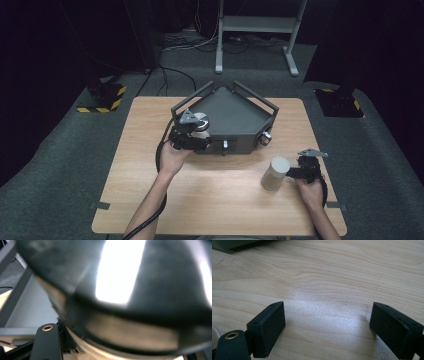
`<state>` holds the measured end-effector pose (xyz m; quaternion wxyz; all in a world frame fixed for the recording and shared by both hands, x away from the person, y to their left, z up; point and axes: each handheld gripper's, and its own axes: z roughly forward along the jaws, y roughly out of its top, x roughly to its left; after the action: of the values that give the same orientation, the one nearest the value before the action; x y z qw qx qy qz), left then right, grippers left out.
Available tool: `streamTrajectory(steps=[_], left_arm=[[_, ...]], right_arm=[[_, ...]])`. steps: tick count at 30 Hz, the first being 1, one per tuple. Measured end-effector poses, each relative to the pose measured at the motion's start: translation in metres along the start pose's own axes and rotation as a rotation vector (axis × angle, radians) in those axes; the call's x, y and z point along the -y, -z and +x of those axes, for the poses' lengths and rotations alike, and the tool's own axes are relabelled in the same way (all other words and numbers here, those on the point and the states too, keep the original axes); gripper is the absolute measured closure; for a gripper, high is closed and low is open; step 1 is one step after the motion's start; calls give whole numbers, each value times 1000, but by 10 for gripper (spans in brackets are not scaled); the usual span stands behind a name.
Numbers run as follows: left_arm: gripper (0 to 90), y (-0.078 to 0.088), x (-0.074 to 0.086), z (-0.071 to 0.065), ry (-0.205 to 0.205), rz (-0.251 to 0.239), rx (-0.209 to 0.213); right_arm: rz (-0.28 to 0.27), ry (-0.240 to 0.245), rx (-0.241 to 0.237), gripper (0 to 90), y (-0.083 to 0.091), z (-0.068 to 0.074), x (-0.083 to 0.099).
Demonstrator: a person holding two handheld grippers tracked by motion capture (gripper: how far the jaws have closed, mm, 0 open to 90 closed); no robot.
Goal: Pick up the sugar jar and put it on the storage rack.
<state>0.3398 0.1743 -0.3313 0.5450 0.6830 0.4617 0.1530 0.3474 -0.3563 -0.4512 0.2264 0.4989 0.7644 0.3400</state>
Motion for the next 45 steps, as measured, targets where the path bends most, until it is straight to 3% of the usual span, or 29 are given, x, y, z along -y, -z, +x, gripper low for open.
streamTrajectory(steps=[10, 11, 14, 15, 16, 17, 18, 19, 20, 21, 23, 27, 29, 30, 31, 32, 33, 34, 40, 45], left_arm=[[315, -19, -15, -5, -19, -19, -42], [315, -10, -48, 9, -279, 172, -48], [315, -13, -55, 10, -289, 189, -52], [315, -13, -64, 11, -325, 228, -52], [316, -22, -35, 2, -111, 52, -58], [315, -17, -59, 10, -291, 186, -64], [315, -17, -67, 12, -318, 222, -63], [315, -33, -25, -4, -11, -36, -72], [315, -34, -25, -5, -10, -40, -79], [315, -23, -59, 9, -283, 172, -85], [315, -28, -57, 9, -261, 152, -97], [315, -36, -59, 7, -281, 163, -129], [315, -42, -56, 5, -277, 157, -147], [315, -50, -40, -3, -140, 58, -164], [315, -52, -41, -1, -148, 64, -158], [315, -55, -39, -4, -139, 62, -182], [315, -70, -18, -9, 3, -88, -170], [315, -51, -70, 7, -339, 262, -171], [315, -62, -66, 18, -301, 265, -175], [315, -70, -63, 22, -298, 281, -177]], right_arm=[[0, 0, 0, 124, 0, 0, 0], [0, 0, 0, 124, 0, 0, 0], [0, 0, 0, 124, 0, 0, 0], [0, 0, 0, 124, 0, 0, 0], [0, 0, 0, 124, 0, 0, 0], [0, 0, 0, 124, 0, 0, 0], [0, 0, 0, 124, 0, 0, 0], [0, 0, 0, 124, 0, 0, 0], [0, 0, 0, 124, 0, 0, 0], [0, 0, 0, 124, 0, 0, 0], [0, 0, 0, 124, 0, 0, 0], [0, 0, 0, 124, 0, 0, 0], [0, 0, 0, 124, 0, 0, 0], [0, 0, 0, 124, 0, 0, 0], [0, 0, 0, 124, 0, 0, 0], [0, 0, 0, 124, 0, 0, 0], [0, 0, 0, 124, 0, 0, 0], [0, 0, 0, 124, 0, 0, 0], [0, 0, 0, 124, 0, 0, 0], [0, 0, 0, 124, 0, 0, 0]])
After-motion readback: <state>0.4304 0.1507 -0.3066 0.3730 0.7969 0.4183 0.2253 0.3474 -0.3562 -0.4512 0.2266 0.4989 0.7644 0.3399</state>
